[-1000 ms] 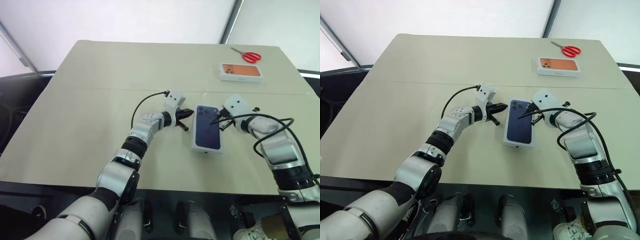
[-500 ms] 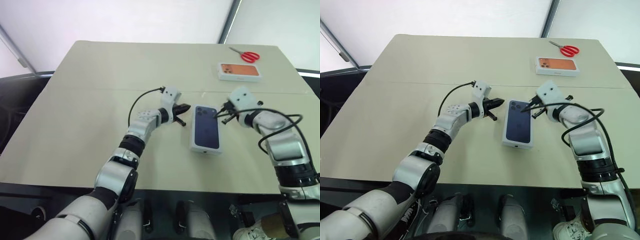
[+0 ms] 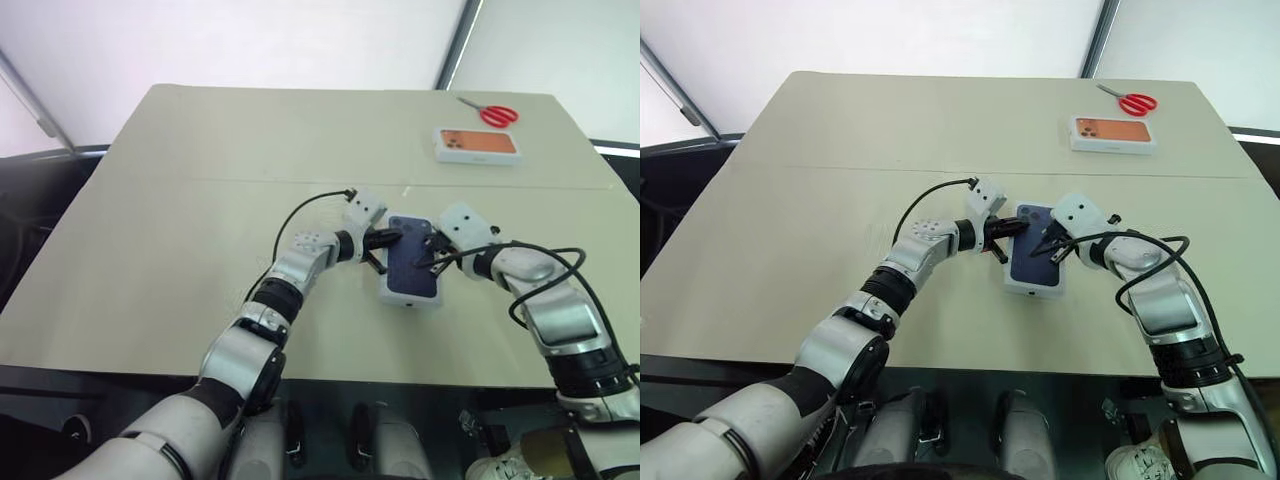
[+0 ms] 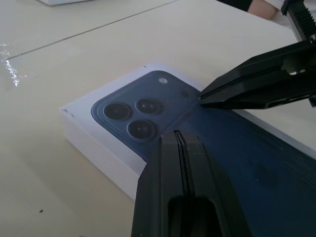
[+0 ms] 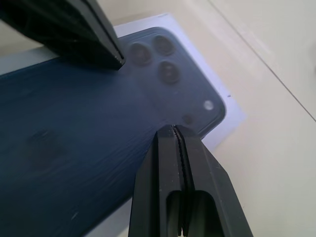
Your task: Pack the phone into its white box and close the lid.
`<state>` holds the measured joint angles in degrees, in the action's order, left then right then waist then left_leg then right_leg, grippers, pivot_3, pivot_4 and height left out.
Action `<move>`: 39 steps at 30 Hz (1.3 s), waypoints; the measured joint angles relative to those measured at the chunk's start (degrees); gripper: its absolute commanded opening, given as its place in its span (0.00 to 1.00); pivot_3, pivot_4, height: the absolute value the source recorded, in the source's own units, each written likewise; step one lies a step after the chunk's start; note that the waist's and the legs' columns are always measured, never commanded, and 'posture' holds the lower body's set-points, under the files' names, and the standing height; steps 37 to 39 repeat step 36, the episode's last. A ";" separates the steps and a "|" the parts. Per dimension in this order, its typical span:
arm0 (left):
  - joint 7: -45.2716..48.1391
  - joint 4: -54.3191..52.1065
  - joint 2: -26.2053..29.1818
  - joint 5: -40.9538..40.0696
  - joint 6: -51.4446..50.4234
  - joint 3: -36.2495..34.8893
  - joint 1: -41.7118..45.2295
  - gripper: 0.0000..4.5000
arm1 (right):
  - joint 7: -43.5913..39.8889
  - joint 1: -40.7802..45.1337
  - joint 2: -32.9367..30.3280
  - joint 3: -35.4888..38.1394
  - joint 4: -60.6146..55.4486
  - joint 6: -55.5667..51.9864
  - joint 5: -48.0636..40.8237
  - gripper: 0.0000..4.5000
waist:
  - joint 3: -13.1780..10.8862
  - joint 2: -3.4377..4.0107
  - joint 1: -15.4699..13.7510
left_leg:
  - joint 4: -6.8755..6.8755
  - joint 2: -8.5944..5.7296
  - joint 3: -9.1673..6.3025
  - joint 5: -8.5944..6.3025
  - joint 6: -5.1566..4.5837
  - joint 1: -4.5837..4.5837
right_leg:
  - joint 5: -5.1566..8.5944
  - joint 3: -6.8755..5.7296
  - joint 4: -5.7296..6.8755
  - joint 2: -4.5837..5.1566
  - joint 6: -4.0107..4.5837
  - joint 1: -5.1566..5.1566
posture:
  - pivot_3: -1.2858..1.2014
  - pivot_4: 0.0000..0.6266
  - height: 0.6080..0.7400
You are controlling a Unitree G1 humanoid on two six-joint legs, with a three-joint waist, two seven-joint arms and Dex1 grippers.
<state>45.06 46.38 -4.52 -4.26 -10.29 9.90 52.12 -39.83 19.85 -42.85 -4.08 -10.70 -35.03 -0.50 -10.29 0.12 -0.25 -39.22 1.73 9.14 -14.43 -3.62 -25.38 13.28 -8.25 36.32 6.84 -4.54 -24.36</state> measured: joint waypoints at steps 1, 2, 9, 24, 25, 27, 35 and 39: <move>1.94 -2.34 0.80 -0.44 -0.40 0.13 -1.64 0.00 | -1.59 -1.34 -1.35 0.37 -1.61 -0.23 -0.85 0.01 | 0.01 0.00 -0.02 | 0.00 0.00 -0.01 0.00 -0.01 0.00 | 0.00 0.00 -0.01 0.04 0.00 0.00 | 0.52 0.24 0.98; 4.00 -4.67 1.77 -1.17 -0.77 0.34 -3.36 0.00 | -3.04 -2.19 -2.08 0.81 -2.89 -0.76 -1.79 0.01 | 0.02 -0.03 0.03 | 0.00 0.03 -0.01 0.00 0.00 0.00 | 0.00 0.01 -0.02 0.05 0.01 0.00 | 0.52 0.24 0.98; 10.68 -16.59 7.46 -3.20 -7.24 1.74 -9.88 0.06 | -7.70 -3.87 -3.70 2.85 -4.65 -2.34 -6.13 0.06 | 0.02 -0.04 0.02 | 0.00 0.04 -0.03 0.00 0.00 -0.01 | -0.01 0.02 -0.02 0.07 0.03 0.00 | 0.52 0.24 0.98; 10.91 -32.42 30.12 -10.68 -14.40 -11.28 -15.14 1.00 | -12.11 3.60 -0.48 11.39 6.63 5.28 -16.79 1.00 | -0.03 0.01 0.01 | 0.01 0.00 0.02 0.03 0.04 -0.09 | -0.02 0.00 0.01 -0.01 0.03 -0.08 | 0.52 0.24 0.98; 11.59 -33.44 32.00 -11.82 -14.71 -12.44 -16.74 1.00 | -13.63 3.26 -0.99 11.62 6.82 6.80 -17.41 1.00 | -0.04 0.02 0.03 | 0.01 0.00 0.02 0.02 0.04 -0.09 | -0.02 0.00 0.01 -0.01 0.02 -0.08 | 0.52 0.24 0.98; 12.33 -34.91 34.59 -13.04 -15.37 -14.26 -19.11 1.00 | -16.32 2.63 -2.00 12.22 7.35 9.02 -18.44 1.00 | -0.04 0.02 -0.06 | 0.01 0.00 0.02 0.03 0.04 -0.09 | -0.02 0.00 0.01 -0.01 0.02 -0.07 | 0.52 0.24 0.98; 12.61 -43.25 42.38 -14.61 -15.22 -18.36 -31.24 1.00 | -21.71 0.07 -5.85 14.02 15.52 18.65 -18.15 1.00 | -0.04 0.02 -0.07 | 0.02 0.02 0.02 0.02 0.08 -0.06 | -0.01 0.07 -0.01 0.08 0.04 -0.08 | 0.52 0.24 0.98; 12.23 -44.47 42.88 -15.29 -15.38 -19.15 -32.11 1.00 | -22.12 -0.32 -5.99 14.03 15.98 19.37 -18.12 1.00 | -0.04 0.03 -0.06 | 0.03 0.02 0.02 0.02 0.08 -0.06 | -0.01 0.09 -0.01 0.11 0.04 -0.08 | 0.52 0.24 0.98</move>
